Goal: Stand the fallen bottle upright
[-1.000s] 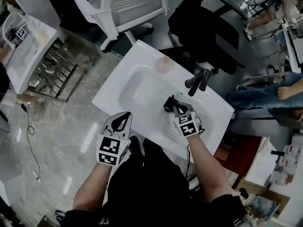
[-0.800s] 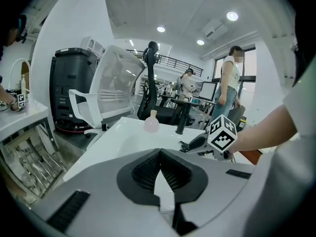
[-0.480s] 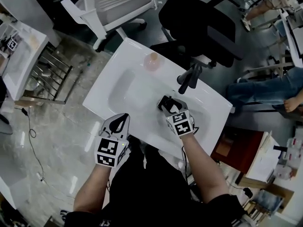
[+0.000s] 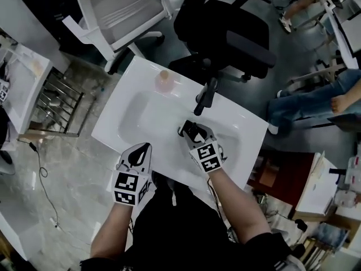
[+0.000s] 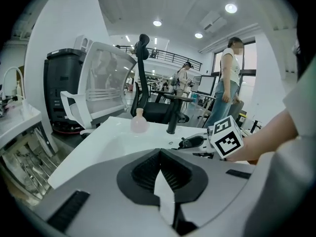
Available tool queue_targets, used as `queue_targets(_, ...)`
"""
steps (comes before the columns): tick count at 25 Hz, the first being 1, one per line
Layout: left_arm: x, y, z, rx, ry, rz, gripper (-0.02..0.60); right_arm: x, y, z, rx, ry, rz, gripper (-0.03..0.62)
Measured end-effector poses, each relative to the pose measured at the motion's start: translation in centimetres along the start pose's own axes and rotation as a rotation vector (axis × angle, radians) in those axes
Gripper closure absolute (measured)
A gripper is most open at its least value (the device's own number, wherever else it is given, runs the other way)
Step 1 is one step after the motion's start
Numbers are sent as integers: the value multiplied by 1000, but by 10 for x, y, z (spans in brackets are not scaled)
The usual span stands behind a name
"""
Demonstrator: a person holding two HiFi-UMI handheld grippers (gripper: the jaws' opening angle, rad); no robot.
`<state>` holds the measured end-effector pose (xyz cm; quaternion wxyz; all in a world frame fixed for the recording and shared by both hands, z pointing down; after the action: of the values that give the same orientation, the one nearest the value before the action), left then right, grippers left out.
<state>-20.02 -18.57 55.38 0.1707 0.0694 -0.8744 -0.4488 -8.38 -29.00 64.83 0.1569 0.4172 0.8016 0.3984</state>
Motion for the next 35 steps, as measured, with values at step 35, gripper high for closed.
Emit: queue_targets(35,-162,-91,-63,-56,214,-192,573,-153,52,252,-107,287,-201,441)
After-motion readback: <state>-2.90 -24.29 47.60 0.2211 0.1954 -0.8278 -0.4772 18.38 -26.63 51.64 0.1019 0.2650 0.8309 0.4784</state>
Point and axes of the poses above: the fingertips, and each gripper's own axes: z backward along the fingers, x to its left, y out of its underside, the point moved 1 cm from there along z, backward along the fingers, and after that the axes turned 7 degrees about y, right-handed, at the moved point
